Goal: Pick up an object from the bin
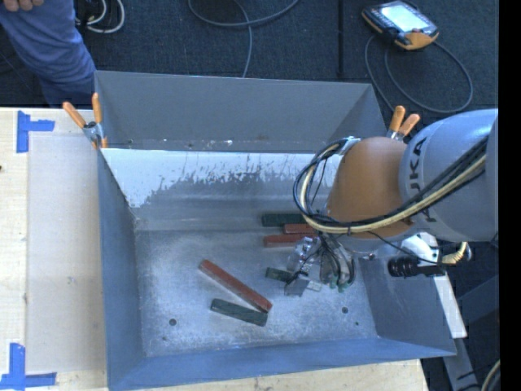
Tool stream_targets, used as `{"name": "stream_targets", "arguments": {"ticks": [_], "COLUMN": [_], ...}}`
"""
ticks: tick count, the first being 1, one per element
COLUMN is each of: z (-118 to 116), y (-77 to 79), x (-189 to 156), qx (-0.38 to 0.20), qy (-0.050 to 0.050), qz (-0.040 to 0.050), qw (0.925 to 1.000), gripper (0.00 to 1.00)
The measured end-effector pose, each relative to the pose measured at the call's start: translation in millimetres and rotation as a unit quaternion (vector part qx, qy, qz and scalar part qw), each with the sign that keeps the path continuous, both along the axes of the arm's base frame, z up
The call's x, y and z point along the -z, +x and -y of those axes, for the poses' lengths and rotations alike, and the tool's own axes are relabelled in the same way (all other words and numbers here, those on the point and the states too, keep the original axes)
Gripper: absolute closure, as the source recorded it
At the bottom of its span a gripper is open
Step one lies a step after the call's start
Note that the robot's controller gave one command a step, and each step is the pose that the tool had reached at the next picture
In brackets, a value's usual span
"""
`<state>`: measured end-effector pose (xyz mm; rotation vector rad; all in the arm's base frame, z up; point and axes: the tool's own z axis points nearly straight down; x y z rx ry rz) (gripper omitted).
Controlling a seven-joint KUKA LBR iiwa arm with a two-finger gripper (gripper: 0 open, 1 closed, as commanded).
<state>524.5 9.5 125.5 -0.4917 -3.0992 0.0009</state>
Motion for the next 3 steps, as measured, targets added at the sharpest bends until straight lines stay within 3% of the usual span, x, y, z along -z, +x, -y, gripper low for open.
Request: {"name": "stream_targets", "arguments": {"ticks": [3], "z": [0.3], "y": [0.3], "x": [-25.8], "qx": [-0.001], "qy": [0.000], "qz": [0.0008], "qw": [1.0000], "gripper": [1.00]}}
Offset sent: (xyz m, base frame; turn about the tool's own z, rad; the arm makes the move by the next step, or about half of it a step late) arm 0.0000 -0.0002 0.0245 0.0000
